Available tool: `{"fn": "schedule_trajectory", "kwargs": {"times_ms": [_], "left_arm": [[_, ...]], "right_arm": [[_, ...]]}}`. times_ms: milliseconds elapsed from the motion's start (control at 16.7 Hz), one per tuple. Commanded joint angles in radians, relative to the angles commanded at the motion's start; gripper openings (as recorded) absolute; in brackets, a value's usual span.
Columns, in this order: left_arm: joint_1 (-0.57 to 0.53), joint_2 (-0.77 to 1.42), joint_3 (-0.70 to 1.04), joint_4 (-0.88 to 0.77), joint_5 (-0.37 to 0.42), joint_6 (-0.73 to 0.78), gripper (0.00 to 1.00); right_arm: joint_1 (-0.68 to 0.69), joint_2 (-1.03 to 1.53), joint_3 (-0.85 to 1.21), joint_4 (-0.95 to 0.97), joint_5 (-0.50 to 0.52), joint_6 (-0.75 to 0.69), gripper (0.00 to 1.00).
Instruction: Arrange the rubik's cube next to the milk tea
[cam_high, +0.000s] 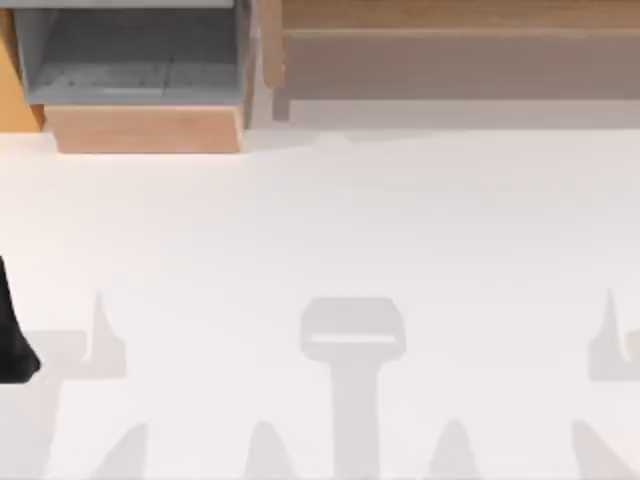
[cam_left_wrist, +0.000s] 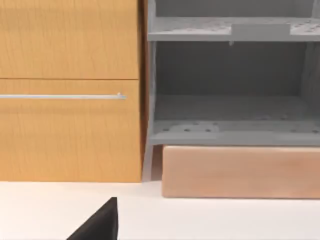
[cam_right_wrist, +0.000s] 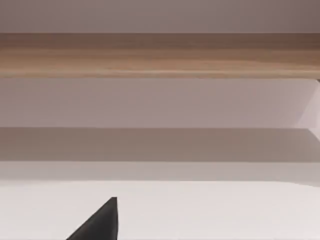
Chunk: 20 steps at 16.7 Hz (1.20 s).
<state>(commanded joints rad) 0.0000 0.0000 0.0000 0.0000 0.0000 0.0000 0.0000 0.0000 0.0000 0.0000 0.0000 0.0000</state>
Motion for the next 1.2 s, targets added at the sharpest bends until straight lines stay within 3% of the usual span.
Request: {"fn": "schedule_trajectory", "kwargs": {"times_ms": [420, 1200], "left_arm": [[0.000, 0.000, 0.000, 0.000, 0.000, 0.000, 1.00], [0.000, 0.000, 0.000, 0.000, 0.000, 0.000, 1.00]], "right_arm": [[-0.041, 0.161, 0.158, 0.022, -0.037, 0.003, 1.00], [-0.204, 1.323, 1.180, 0.112, -0.179, 0.015, 1.00]]}}
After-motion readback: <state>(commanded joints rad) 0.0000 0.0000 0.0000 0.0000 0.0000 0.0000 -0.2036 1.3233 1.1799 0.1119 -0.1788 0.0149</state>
